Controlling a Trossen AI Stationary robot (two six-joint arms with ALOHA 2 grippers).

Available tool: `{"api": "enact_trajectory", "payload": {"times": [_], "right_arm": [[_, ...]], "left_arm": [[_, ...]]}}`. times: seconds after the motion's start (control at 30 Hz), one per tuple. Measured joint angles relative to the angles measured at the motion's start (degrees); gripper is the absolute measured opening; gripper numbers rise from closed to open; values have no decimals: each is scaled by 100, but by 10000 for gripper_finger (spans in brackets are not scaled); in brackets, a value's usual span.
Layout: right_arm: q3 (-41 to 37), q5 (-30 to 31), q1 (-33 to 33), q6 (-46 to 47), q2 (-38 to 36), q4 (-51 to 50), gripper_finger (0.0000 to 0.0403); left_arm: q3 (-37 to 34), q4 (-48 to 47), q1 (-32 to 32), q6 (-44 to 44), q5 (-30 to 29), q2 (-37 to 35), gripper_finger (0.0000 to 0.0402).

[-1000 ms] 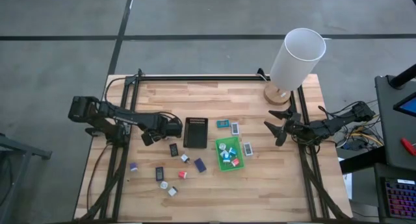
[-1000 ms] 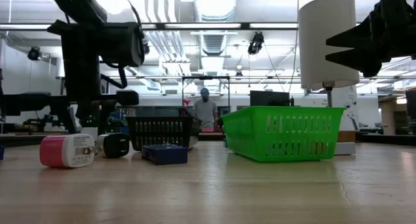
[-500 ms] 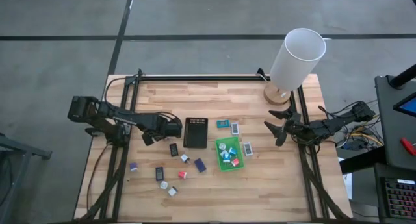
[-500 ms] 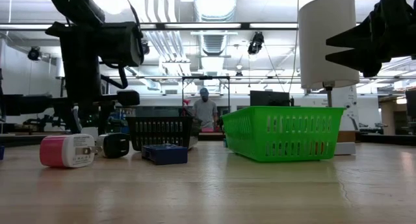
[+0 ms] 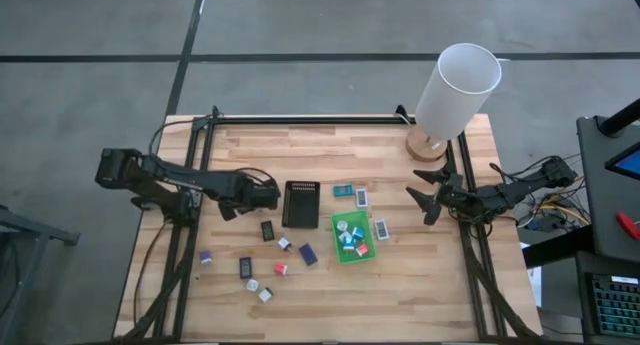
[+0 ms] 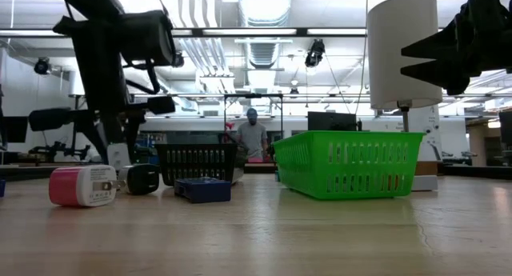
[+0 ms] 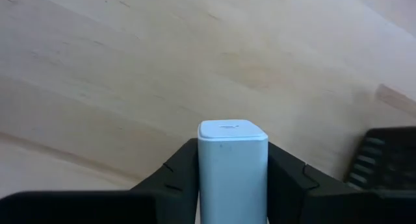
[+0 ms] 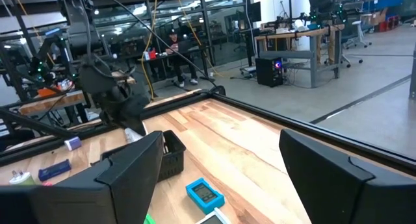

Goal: Pick & Place Office items
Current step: Put the white charger adapter into the green bin

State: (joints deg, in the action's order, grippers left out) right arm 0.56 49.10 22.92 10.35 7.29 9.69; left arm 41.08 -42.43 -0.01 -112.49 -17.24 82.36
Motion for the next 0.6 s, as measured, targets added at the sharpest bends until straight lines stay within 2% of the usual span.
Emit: {"api": "enact_trajectory", "payload": {"times": [0.2, 0.43, 0.6], "right_arm": [[0, 0, -1, -1, 0, -2, 307], [0, 1, -1, -1, 4, -2, 297], [0, 2, -2, 0, 4, -1, 295]], "left_arm": [[32, 30, -7, 514, -364, -381, 126], [185, 906, -135, 2513, -1471, -778, 123], [193, 2114, -221, 4499, -1817, -905, 124]]}}
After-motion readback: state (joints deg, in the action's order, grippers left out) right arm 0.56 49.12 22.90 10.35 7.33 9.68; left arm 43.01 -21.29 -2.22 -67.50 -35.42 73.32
